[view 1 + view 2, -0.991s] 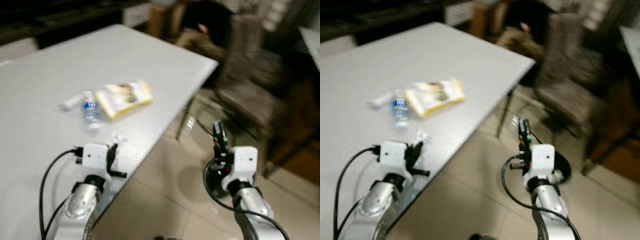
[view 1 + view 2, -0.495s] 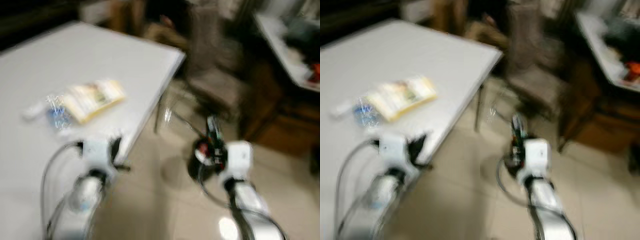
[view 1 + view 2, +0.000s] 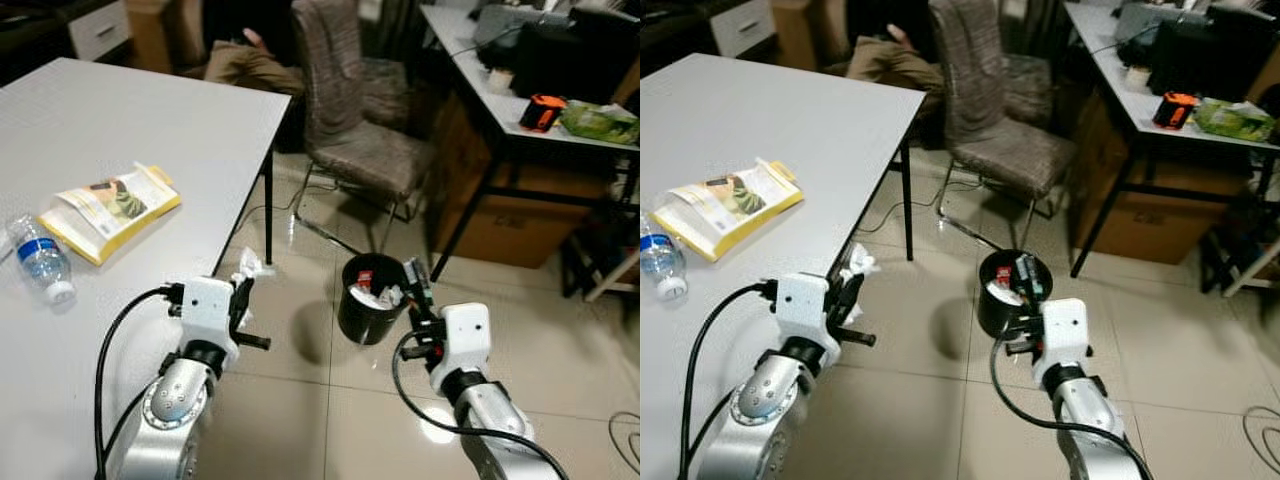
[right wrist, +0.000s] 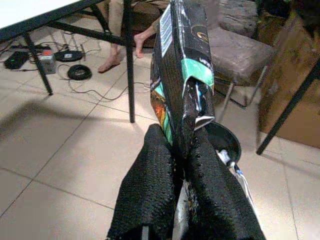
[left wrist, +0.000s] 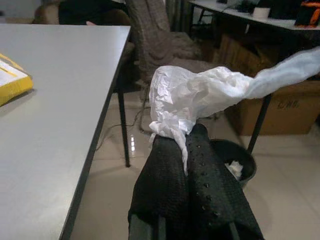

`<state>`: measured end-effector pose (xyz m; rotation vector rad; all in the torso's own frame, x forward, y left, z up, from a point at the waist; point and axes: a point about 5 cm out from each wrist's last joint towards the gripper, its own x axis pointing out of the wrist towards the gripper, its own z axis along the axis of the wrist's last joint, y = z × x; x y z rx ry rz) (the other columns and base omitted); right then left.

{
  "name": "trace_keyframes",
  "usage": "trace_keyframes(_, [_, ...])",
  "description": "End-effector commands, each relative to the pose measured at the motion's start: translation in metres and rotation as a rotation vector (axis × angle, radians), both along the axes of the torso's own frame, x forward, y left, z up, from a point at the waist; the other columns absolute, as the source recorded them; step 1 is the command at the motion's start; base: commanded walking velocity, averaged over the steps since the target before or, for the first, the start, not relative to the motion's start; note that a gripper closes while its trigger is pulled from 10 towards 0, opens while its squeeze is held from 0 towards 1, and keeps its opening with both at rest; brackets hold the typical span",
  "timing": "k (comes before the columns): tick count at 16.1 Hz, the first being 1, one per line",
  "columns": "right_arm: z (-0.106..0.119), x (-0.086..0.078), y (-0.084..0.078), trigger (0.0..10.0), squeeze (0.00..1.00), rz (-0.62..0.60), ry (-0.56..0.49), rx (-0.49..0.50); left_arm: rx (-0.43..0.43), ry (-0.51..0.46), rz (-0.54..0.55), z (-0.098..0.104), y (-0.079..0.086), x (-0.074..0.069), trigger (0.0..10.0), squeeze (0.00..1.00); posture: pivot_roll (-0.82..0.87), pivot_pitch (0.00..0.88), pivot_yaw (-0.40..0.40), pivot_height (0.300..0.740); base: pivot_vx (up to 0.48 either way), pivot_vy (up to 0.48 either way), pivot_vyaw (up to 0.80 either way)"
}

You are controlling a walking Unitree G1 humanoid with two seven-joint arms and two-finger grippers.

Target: Picking trash to rubbish bin

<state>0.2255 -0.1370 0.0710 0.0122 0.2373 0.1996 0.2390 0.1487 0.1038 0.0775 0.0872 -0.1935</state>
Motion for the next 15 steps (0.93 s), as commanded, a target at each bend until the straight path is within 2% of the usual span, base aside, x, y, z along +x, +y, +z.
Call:
trace_keyframes(1, [0.0009, 0.0020, -0.0036, 10.0, 0.00, -0.007, -0.001, -0.017, 0.016, 0.009, 0.000, -0.0008, -0.0011, 0.0006, 10.0, 0.00, 0.03, 0.000, -0.067, 0.740, 0.000, -0.480, 0.00])
trace_keyframes(11, [-0.0015, -0.0002, -0.0067, 10.0, 0.00, -0.014, 0.007, -0.035, 0.039, 0.014, -0.028, -0.0022, -0.0037, 0.0003, 10.0, 0.00, 0.02, 0.000, -0.050, 0.740, 0.000, -0.475, 0.00])
trace_keyframes(12, [-0.0023, -0.0019, -0.0078, 10.0, 0.00, -0.025, 0.009, -0.035, -0.009, 0.066, -0.041, -0.0063, -0.0040, -0.0004, 10.0, 0.00, 0.02, 0.000, -0.045, 0.740, 0.000, 0.480, 0.00])
trace_keyframes(15, [-0.0035, -0.0040, -0.0077, 10.0, 0.00, -0.032, 0.011, -0.033, -0.012, 0.081, -0.044, -0.0090, -0.0032, 0.0000, 10.0, 0.00, 0.01, 0.000, -0.038, 0.740, 0.000, 0.480, 0.00])
